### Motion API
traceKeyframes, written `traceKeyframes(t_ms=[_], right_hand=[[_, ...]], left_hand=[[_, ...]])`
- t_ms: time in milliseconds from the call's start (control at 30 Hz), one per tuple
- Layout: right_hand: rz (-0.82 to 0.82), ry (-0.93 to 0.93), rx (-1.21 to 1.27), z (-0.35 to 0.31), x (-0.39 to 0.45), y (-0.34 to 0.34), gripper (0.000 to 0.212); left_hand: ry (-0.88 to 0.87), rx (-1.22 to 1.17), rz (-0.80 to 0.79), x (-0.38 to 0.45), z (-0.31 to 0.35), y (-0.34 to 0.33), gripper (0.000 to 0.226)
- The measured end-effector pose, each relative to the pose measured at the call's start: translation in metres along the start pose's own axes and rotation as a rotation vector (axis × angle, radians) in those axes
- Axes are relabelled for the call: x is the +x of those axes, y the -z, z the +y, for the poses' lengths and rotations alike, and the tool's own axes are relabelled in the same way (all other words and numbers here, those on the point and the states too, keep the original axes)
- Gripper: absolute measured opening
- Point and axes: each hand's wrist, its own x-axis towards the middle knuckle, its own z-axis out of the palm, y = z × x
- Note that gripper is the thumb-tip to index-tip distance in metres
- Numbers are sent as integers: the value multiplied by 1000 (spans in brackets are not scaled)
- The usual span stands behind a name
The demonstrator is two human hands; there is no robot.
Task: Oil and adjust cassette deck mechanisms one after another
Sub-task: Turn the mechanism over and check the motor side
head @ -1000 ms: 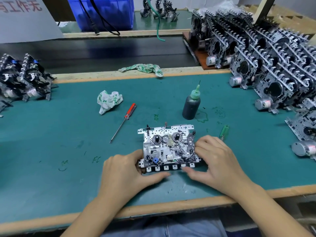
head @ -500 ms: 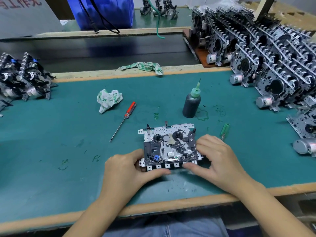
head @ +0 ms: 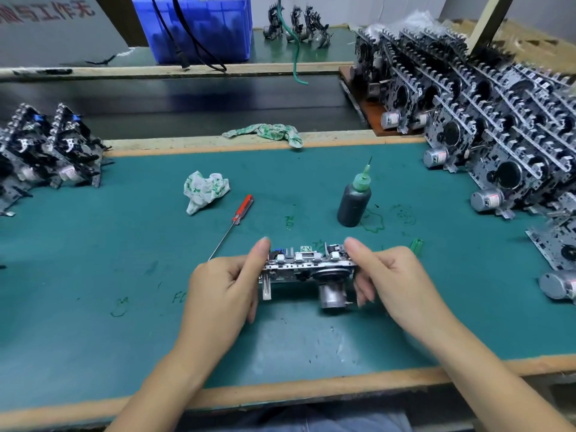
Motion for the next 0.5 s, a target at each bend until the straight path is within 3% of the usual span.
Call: traceKeyframes(t_ms=[67, 167, 267, 367, 500], right_hand=[[8, 30, -86, 0, 1, 2, 76], [132, 136, -253, 5, 1, 10, 65], [54, 193, -206, 9, 3, 17, 35], [-128, 208, -122, 10, 5, 12, 48], [-88, 234, 7, 7, 11, 5, 34]], left_hand=[[-6, 186, 1, 3, 2, 5, 79], [-132, 489, 164, 8, 9, 14, 62], [-287, 333, 136, 16, 22, 17, 37], [-436, 202, -65, 25, 36, 11, 29], [-509, 235, -193, 34, 48, -3, 27]])
